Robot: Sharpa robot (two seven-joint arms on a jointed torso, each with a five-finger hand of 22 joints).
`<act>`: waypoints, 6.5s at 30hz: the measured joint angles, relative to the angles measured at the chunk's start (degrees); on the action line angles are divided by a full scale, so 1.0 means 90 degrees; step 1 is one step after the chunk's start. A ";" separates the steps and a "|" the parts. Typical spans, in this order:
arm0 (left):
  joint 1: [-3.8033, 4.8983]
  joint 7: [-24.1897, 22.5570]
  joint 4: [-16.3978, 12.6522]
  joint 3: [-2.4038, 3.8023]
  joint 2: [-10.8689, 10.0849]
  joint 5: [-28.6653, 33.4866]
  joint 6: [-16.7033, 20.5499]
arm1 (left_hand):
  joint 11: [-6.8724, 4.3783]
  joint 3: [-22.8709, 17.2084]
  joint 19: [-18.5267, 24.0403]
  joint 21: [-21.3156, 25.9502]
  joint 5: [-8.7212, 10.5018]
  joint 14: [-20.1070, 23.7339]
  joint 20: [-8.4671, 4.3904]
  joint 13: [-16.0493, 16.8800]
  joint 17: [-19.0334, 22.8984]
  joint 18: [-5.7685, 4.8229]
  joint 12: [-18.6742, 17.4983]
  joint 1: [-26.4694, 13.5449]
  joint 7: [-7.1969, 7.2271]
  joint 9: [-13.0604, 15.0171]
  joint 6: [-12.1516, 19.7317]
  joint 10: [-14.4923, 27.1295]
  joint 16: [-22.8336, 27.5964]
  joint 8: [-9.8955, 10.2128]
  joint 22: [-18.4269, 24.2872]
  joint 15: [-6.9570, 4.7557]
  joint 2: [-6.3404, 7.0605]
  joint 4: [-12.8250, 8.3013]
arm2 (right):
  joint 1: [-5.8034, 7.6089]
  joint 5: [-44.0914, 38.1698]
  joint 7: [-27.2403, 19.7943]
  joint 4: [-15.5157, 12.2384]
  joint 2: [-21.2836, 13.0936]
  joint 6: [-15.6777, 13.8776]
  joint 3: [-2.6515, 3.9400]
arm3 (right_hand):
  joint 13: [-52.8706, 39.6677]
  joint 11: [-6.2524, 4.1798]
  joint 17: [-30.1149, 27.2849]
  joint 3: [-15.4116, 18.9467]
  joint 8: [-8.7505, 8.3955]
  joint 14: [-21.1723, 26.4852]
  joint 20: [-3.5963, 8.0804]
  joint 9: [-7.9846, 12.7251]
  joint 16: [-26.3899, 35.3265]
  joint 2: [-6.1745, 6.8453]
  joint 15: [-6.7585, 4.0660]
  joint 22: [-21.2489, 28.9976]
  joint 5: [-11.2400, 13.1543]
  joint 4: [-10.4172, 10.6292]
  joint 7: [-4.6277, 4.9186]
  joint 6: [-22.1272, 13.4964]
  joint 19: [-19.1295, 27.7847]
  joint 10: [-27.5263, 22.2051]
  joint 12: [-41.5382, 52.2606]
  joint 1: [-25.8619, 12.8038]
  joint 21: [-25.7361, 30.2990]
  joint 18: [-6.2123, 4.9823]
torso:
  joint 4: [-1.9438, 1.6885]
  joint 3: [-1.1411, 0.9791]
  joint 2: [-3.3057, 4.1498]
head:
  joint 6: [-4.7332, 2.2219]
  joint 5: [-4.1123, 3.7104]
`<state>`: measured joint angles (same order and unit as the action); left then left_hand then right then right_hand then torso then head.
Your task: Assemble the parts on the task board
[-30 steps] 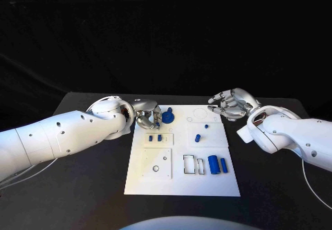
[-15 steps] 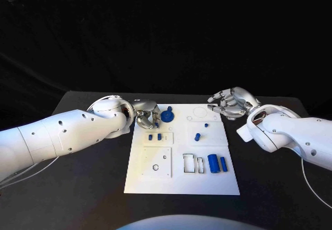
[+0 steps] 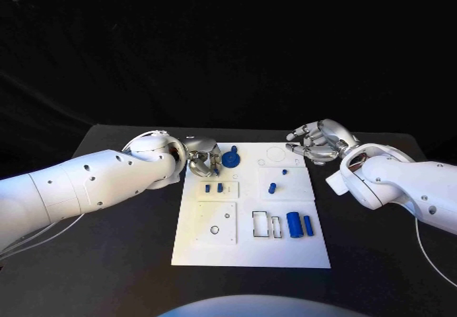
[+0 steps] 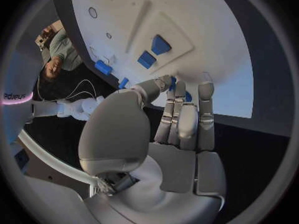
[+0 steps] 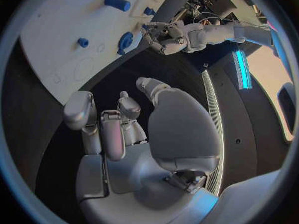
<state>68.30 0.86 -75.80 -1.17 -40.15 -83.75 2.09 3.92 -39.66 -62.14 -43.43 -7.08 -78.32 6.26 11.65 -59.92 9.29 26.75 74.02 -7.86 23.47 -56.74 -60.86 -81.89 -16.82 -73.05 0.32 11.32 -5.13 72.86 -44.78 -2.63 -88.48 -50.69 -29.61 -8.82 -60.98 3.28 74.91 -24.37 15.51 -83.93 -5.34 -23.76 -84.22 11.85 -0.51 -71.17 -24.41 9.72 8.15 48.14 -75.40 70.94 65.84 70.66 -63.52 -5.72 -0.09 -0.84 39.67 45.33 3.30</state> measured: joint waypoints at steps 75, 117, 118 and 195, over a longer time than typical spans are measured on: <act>0.0003 0.0267 0.0098 -0.0089 0.0038 -0.0060 -0.0158 | 0.0305 0.1010 0.0250 0.0719 0.0174 0.0686 0.0249 -0.0006 0.1283 0.0000 0.0110 -0.0241 0.0249 -0.0364 0.1391 0.1405 0.0077 0.0599 0.0156 0.0274 0.0192 0.0239 | -0.0003 0.0022 -0.0035 -0.0024 -0.0014 -0.0084 0.0000 | -0.0006 0.0000 0.0004 -0.0005 0.0000 0.0000 0.0000 -0.0013 0.0000 0.0000 0.0000 -0.0009 -0.0023 0.0005 0.0000 0.0000 0.0000 0.0000 0.0000 0.0000 0.0032 0.0000 | -0.0004 0.0002 -0.0004 | 0.0073 -0.0042; 0.0010 -0.1568 -0.0983 0.0056 -0.1530 0.6632 0.1084 | 0.0191 0.0643 0.0749 0.1901 -0.0918 0.2190 0.0236 -0.0521 0.4163 0.0000 0.0664 -0.0575 -0.0141 -0.0418 0.0836 0.0554 0.1835 -0.0544 0.0625 0.0181 -0.0161 0.0429 | -0.0071 -0.3771 0.0898 0.0266 0.0148 0.1723 -0.0001 | 0.5003 0.0259 -0.0289 -0.0813 0.0060 0.0000 -0.0162 -0.0089 0.0410 0.0430 0.0115 -0.0176 0.0842 -0.0768 0.0097 0.0610 -0.0103 -0.1354 -0.5827 0.0275 0.0062 -0.0103 | -0.0007 0.0012 -0.0009 | -0.0148 -0.0411; 0.0010 -0.1659 -0.1017 0.0056 -0.1541 0.6895 0.1081 | 0.0187 0.0679 0.0844 0.1988 -0.0936 0.2280 0.0231 -0.0587 0.4189 -0.0001 0.0536 -0.0542 -0.0121 -0.0404 0.0749 0.0462 0.1906 -0.0547 0.0690 0.0178 -0.0194 0.0430 | -0.0075 -0.3923 0.0960 0.0267 0.0179 0.1764 -0.0001 | 0.5036 0.0259 -0.0247 -0.0794 0.0036 0.0000 -0.0161 -0.0074 0.0380 0.0453 0.0115 -0.0247 0.0842 -0.0787 0.0097 0.0610 -0.0169 -0.1354 -0.5864 0.0252 -0.0050 -0.0103 | -0.0007 0.0012 -0.0009 | -0.0146 -0.0411; 0.0005 -0.2191 -0.1156 0.0051 -0.1633 0.8599 0.0915 | 0.0273 0.0912 0.0936 0.2223 -0.0913 0.2413 0.0252 -0.0857 0.4281 0.0000 -0.0316 -0.0488 -0.0217 -0.0460 0.0788 0.0301 0.2123 -0.0264 0.1020 0.0250 -0.0196 0.0421 | -0.0383 -0.5950 0.2307 0.0451 0.0914 0.1662 0.0062 | 0.5270 0.0077 -0.0167 -0.1677 0.0349 -0.0001 0.0070 -0.0368 0.0281 -0.0039 -0.0093 -0.0416 0.1699 -0.1381 -0.0213 0.1555 -0.0595 -0.0148 -0.6139 0.0401 -0.0795 0.0050 | -0.0002 0.0009 -0.0005 | 0.0000 -0.0424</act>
<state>68.35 -18.86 -86.20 -0.71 -54.84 -6.36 10.33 6.37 -31.45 -53.71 -23.42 -15.30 -56.61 8.53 3.93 -21.39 9.29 23.91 69.63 -9.81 19.33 -49.65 -58.16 -62.78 -19.20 -63.87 2.57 9.56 -1.35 69.42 -98.32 18.13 -84.42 -42.47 -14.65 -8.27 -13.55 3.98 73.41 -39.47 18.65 -83.94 -4.71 -27.07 -81.69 11.49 -1.35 -74.91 -9.12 -2.71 6.23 62.13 -80.75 69.60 10.58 74.27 -70.67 -5.27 -0.10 -0.76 39.63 45.33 -0.52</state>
